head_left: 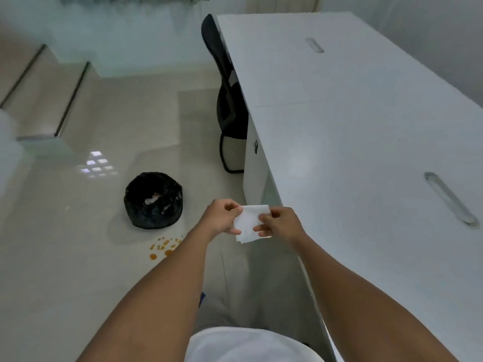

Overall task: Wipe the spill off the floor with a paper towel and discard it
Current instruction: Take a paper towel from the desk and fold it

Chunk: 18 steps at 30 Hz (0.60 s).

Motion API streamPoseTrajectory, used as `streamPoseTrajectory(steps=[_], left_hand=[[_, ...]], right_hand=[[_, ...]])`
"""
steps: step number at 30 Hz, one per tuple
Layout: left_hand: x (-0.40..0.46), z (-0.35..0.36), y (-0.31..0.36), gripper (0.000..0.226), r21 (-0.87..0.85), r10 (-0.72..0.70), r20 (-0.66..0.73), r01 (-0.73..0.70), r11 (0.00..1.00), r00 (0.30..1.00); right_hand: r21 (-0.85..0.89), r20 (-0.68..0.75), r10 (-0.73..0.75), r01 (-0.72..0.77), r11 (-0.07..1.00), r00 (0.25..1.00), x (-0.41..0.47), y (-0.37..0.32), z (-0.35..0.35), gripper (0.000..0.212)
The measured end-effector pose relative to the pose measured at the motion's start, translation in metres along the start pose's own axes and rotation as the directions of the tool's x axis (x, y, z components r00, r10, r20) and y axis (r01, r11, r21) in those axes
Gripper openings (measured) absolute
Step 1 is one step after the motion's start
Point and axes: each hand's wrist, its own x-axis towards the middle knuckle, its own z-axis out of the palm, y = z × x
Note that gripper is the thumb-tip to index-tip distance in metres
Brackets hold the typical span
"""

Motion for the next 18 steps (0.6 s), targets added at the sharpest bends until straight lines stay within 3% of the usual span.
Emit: streamPoseTrajectory(steps=[7, 11, 18], left_hand=[[-0.02, -0.091, -0.056, 0.019, -0.235, -0.114, -0.192, 0.067, 0.97, 0.975], [-0.027, -0.154, -0.09, 0.019, -0.286, -0.155, -0.238, 0.083, 0.955, 0.959], [-0.034, -0.259, -0.136, 0.018, -0.219, -0.203, -0.239, 0.151, 0.964, 0.95]], right_hand=[[0.151, 0.202, 0.086, -0.118, 0.982, 0.976, 0.025, -0.012, 0.114, 0.016], [0.096, 0.236, 0.112, -0.138, 0.986, 0.965, 0.035, -0.022, 0.182, 0.018], [-0.044, 0.176, 0.108, -0.102, 0.994, 0.978, 0.042, -0.039, 0.295, 0.015]])
